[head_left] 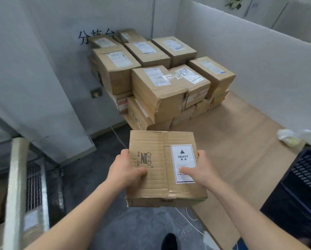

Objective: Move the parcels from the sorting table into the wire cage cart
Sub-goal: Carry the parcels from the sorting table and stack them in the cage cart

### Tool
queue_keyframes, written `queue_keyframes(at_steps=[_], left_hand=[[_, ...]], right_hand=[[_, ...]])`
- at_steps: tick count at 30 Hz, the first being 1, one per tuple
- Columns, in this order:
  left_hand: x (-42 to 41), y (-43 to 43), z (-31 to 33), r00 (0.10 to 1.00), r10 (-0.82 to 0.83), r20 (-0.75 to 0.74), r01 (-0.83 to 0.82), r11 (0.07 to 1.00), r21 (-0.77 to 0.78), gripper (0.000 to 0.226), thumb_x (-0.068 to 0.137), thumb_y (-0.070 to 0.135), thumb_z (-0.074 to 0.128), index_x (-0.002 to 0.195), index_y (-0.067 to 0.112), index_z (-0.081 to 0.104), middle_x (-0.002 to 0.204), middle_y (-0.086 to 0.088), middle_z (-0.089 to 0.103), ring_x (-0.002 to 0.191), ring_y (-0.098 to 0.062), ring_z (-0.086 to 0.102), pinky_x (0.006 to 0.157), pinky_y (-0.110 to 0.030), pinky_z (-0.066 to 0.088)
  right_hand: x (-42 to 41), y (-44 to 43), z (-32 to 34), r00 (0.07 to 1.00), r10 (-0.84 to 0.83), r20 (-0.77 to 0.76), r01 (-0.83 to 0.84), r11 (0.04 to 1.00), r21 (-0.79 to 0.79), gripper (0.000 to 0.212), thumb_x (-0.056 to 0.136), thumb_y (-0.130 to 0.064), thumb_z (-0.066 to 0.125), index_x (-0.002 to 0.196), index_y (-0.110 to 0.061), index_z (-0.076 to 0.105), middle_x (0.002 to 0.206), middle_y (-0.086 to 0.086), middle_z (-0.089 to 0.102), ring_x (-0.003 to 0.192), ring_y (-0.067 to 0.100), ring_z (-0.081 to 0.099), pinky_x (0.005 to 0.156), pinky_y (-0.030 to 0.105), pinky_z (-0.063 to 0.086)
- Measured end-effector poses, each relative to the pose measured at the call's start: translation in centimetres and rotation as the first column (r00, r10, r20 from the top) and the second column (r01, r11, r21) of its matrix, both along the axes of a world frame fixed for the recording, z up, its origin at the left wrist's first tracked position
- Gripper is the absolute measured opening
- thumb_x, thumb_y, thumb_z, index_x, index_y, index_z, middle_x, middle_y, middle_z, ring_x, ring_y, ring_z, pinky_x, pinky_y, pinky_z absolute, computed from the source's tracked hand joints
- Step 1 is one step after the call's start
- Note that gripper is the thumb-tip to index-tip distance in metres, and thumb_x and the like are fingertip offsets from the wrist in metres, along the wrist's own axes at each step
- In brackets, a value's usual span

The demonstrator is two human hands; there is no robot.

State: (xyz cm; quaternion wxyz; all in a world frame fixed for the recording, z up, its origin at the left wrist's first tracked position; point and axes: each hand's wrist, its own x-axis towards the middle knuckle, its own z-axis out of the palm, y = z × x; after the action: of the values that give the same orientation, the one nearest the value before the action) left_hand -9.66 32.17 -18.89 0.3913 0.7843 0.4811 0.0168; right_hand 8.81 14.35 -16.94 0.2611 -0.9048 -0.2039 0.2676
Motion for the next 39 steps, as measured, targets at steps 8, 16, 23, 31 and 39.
queue_keyframes(at_steps=[8, 16, 23, 31, 39], left_hand=[[-11.9, 5.4, 1.0, 0.982, 0.191, 0.000, -0.191, 0.982, 0.001, 0.066, 0.067, 0.042, 0.080, 0.120, 0.020, 0.047, 0.112, 0.002, 0.061, 0.098, -0.019, 0.061, 0.085, -0.037, 0.053], [-21.9, 9.8, 1.9, 0.908, 0.418, 0.019, -0.418, 0.908, -0.026, 0.065, 0.066, 0.037, 0.086, 0.117, 0.022, 0.048, 0.108, 0.005, 0.062, 0.096, -0.017, 0.061, 0.082, -0.036, 0.052], [-27.6, 12.5, 1.6, 0.801, 0.598, 0.029, -0.597, 0.801, -0.041, 0.059, 0.070, 0.033, 0.086, 0.112, 0.025, 0.045, 0.104, 0.007, 0.060, 0.094, -0.014, 0.060, 0.073, -0.031, 0.048], [-32.0, 16.2, 1.0, 0.609, 0.793, -0.025, -0.793, 0.607, -0.039, 0.063, 0.067, 0.034, 0.085, 0.115, 0.024, 0.045, 0.105, 0.010, 0.062, 0.092, -0.010, 0.061, 0.075, -0.033, 0.052], [-34.0, 17.9, -0.2, 0.372, 0.928, -0.025, -0.925, 0.369, -0.085, 0.063, 0.069, 0.030, 0.087, 0.116, 0.023, 0.046, 0.104, 0.011, 0.060, 0.093, -0.010, 0.059, 0.072, -0.029, 0.046]], right_hand=[[-8.8, 8.8, 0.3, 0.979, 0.202, -0.002, -0.202, 0.979, 0.020, 0.062, 0.071, -0.032, 0.087, 0.111, -0.029, 0.040, 0.097, -0.015, 0.059, 0.094, 0.014, 0.059, 0.078, 0.031, 0.045], [-16.0, 18.6, 1.0, 0.885, 0.465, -0.001, -0.465, 0.885, 0.029, 0.058, 0.070, -0.029, 0.083, 0.115, -0.026, 0.046, 0.109, -0.011, 0.065, 0.098, 0.014, 0.061, 0.085, 0.034, 0.050], [-20.4, 26.8, 0.7, 0.736, 0.677, -0.015, -0.677, 0.736, 0.020, 0.057, 0.071, -0.032, 0.082, 0.116, -0.028, 0.047, 0.111, -0.014, 0.061, 0.099, 0.010, 0.059, 0.077, 0.030, 0.046], [-24.8, 37.6, -0.4, 0.542, 0.837, -0.074, -0.839, 0.544, 0.016, 0.054, 0.066, -0.034, 0.079, 0.114, -0.029, 0.054, 0.110, -0.014, 0.064, 0.102, 0.012, 0.060, 0.084, 0.033, 0.049], [-29.3, 46.7, -1.4, 0.298, 0.952, -0.070, -0.955, 0.298, -0.010, 0.052, 0.066, -0.034, 0.079, 0.111, -0.031, 0.053, 0.108, -0.015, 0.067, 0.104, 0.016, 0.063, 0.093, 0.041, 0.052]])
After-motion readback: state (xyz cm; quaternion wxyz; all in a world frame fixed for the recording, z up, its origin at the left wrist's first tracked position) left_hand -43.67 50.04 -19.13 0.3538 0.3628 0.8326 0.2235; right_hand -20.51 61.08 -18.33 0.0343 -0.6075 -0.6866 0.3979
